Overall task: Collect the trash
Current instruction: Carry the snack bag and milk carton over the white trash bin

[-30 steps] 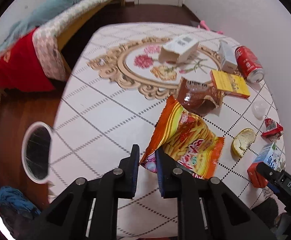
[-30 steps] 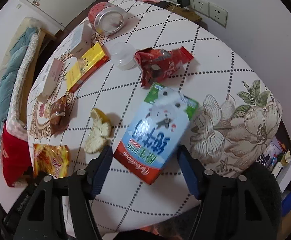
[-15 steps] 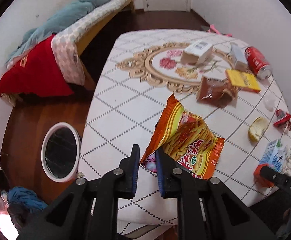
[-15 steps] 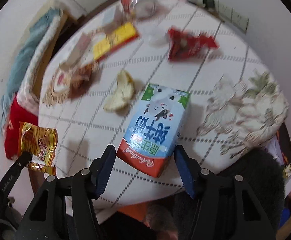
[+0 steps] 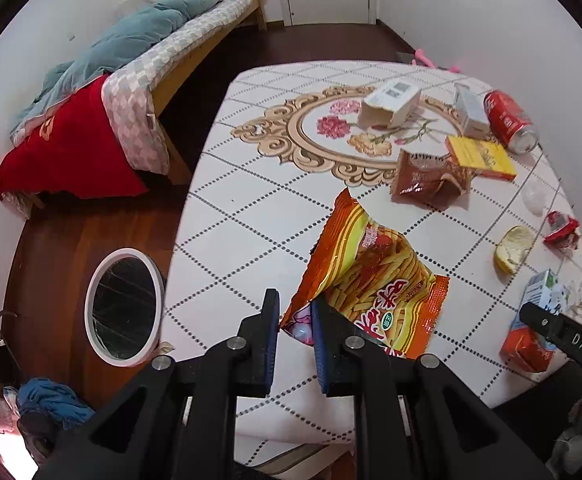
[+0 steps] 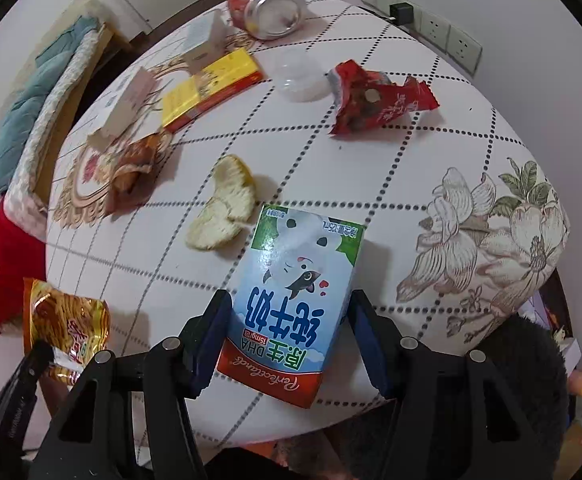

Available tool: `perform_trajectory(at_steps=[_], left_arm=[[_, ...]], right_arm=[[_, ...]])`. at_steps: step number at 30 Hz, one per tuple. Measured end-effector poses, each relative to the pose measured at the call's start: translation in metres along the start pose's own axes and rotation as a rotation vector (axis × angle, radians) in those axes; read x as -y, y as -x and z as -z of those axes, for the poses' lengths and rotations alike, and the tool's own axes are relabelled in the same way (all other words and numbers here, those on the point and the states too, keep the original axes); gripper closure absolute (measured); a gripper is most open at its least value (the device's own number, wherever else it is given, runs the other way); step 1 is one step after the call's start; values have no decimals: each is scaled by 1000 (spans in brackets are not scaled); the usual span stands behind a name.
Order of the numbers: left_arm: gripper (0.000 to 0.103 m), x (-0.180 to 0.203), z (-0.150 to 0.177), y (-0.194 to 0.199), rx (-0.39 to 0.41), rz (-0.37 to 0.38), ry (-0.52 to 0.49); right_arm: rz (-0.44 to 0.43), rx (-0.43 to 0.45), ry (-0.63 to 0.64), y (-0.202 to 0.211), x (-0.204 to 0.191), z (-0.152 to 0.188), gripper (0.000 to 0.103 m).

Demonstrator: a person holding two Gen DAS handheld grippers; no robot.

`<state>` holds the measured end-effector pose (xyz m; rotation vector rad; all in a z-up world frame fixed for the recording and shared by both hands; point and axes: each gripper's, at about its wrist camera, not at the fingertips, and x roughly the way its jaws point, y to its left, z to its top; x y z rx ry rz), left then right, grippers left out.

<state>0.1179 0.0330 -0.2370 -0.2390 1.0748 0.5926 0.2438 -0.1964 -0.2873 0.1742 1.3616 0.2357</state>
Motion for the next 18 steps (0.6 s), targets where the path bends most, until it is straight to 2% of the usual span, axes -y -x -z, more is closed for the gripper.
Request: perform_trajectory(at_steps=[6, 9, 13, 18], left_arm=[[90, -33, -13, 46, 92, 21, 29], [90, -60, -23, 67, 142, 11, 48], [90, -108, -33, 82, 188, -22, 91], [90, -194, -31, 76, 192, -129, 189]], right_arm=[[-78, 50, 53, 38, -19, 13, 42], [-116, 74, 113, 57, -45, 16, 42], [-201, 97, 223, 81, -102, 23, 42], [-305, 92, 384, 93, -197, 34, 42]])
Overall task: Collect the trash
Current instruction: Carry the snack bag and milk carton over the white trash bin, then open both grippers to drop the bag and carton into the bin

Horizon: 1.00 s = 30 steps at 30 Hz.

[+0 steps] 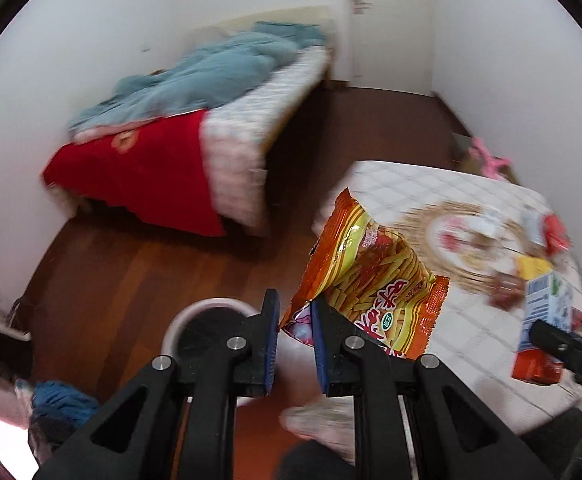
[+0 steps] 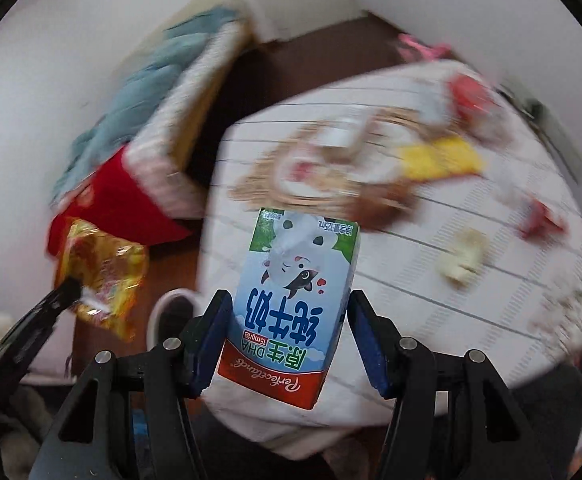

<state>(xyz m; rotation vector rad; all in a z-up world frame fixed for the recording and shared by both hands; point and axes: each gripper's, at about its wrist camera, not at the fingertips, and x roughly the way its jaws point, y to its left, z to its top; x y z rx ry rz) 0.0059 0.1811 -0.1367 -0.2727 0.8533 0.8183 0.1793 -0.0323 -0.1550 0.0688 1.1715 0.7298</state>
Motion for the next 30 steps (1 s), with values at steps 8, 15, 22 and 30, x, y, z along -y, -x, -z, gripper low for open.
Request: perform_trajectory(at_steps=[8, 15, 22, 30], left_arm=[[90, -137, 26, -95, -177, -146, 165], [90, -207, 55, -184, -334, -136, 278], [86, -231, 76, -232, -464, -63, 334], [9, -255, 90, -235, -485, -74, 420]], right_arm=[[-139, -204, 246, -124, -159, 13, 42], [-132, -392, 361, -249, -235, 53, 42], [-97, -511, 380, -350, -263, 74, 42], [-66, -562, 415, -390, -268, 88, 15]])
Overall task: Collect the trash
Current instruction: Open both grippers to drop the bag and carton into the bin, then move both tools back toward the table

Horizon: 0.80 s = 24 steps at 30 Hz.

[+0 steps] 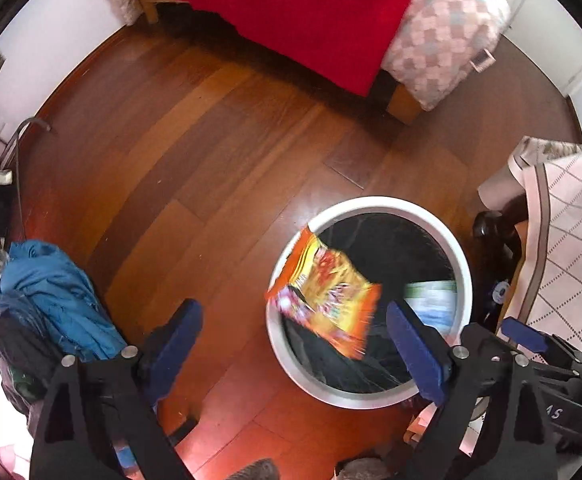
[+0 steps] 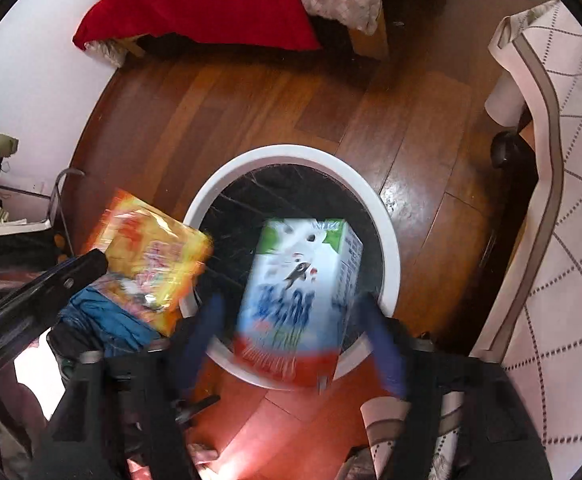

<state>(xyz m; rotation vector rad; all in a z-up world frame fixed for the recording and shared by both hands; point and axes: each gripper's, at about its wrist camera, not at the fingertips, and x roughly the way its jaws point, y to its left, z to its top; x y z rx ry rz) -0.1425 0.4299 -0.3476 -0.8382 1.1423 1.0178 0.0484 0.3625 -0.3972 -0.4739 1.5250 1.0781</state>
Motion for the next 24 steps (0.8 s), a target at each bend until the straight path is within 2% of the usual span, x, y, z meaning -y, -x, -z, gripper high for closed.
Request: perform_trajectory(at_steps=[4, 12, 18, 24], left_arm=[[4, -11, 2, 3, 15, -38, 26], [0, -9, 26, 25, 75, -89, 1], [0, 9, 40, 46, 104, -86, -40], [0, 21, 54, 78, 152, -76, -64]], right_arm=[[42, -1, 22, 2, 0, -1, 0], [222, -9, 58, 22, 8, 16, 0], [253, 17, 75, 45, 8, 29, 0], [239, 67, 76, 81, 4, 47, 0]])
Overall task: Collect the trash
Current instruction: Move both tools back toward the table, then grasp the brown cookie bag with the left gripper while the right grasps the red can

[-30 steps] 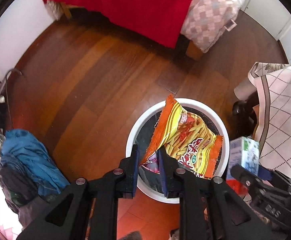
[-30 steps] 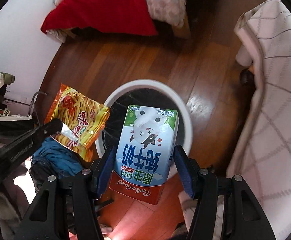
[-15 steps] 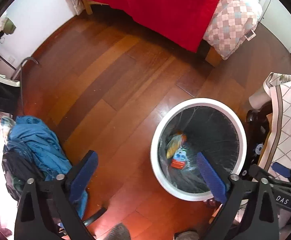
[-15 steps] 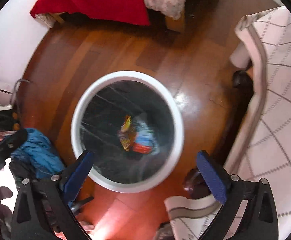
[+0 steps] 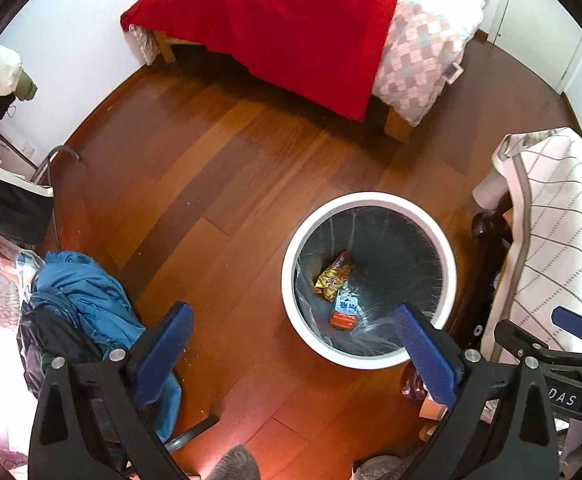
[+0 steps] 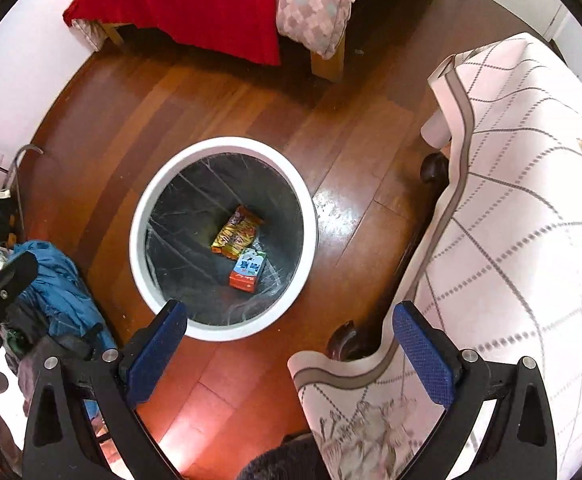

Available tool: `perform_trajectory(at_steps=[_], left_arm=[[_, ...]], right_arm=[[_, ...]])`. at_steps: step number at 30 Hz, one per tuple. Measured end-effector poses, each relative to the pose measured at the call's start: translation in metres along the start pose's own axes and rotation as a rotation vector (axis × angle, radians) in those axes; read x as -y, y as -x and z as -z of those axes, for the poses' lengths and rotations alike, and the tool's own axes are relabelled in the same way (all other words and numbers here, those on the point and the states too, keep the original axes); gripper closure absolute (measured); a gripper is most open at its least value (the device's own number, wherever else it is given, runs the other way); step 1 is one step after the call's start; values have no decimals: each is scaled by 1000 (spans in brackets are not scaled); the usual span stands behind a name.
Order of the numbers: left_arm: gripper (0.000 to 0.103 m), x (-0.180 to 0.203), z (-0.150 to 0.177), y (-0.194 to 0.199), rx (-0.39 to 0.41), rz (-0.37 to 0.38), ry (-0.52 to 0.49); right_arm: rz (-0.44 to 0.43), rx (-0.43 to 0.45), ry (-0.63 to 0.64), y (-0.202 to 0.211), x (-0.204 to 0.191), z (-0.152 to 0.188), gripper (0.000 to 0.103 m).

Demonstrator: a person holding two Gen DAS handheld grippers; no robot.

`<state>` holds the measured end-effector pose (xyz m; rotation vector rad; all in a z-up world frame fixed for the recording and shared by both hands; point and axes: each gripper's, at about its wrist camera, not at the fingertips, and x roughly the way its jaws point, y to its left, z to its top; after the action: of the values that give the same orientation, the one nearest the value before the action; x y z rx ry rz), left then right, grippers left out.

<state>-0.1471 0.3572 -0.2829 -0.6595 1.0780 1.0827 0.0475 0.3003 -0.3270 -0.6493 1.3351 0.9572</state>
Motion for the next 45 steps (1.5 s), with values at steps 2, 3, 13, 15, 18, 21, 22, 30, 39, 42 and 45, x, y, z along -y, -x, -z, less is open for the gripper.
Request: perform_trajectory(at_steps=[2, 3, 13, 15, 18, 21, 22, 30, 39, 42, 45], left_arm=[[0, 1, 3, 12, 17, 6, 2], [0, 0, 5, 21, 29, 9, 5], [0, 2, 20, 93, 133, 34, 11], [0, 2, 24, 108, 155, 38, 13], [0, 5, 29, 131, 191, 44, 10], [0, 12, 32, 150, 223, 29, 1], [0, 16, 33, 156, 228, 11, -1], [0, 80, 49, 174, 255, 48, -59], [0, 256, 68, 114, 94, 164, -285], [0, 323, 72, 99, 43, 213, -353], [0, 389, 75, 88, -18, 273, -414]], right_arm=[[-11, 19, -5, 15, 2, 6, 0], [-14, 28, -4, 23, 3, 8, 0], [-82, 158, 5, 112, 7, 33, 0], [-102, 186, 3, 131, 9, 39, 0], [-141, 222, -11, 157, 13, 48, 0], [-200, 255, -34, 182, 22, 56, 0], [-215, 262, -46, 187, 25, 58, 0], [-281, 325, -191, 227, 97, 98, 0], [-111, 270, -509, 226, 280, 167, 0], [-41, 235, -603, 221, 344, 182, 0], [34, 205, -677, 218, 414, 189, 0]])
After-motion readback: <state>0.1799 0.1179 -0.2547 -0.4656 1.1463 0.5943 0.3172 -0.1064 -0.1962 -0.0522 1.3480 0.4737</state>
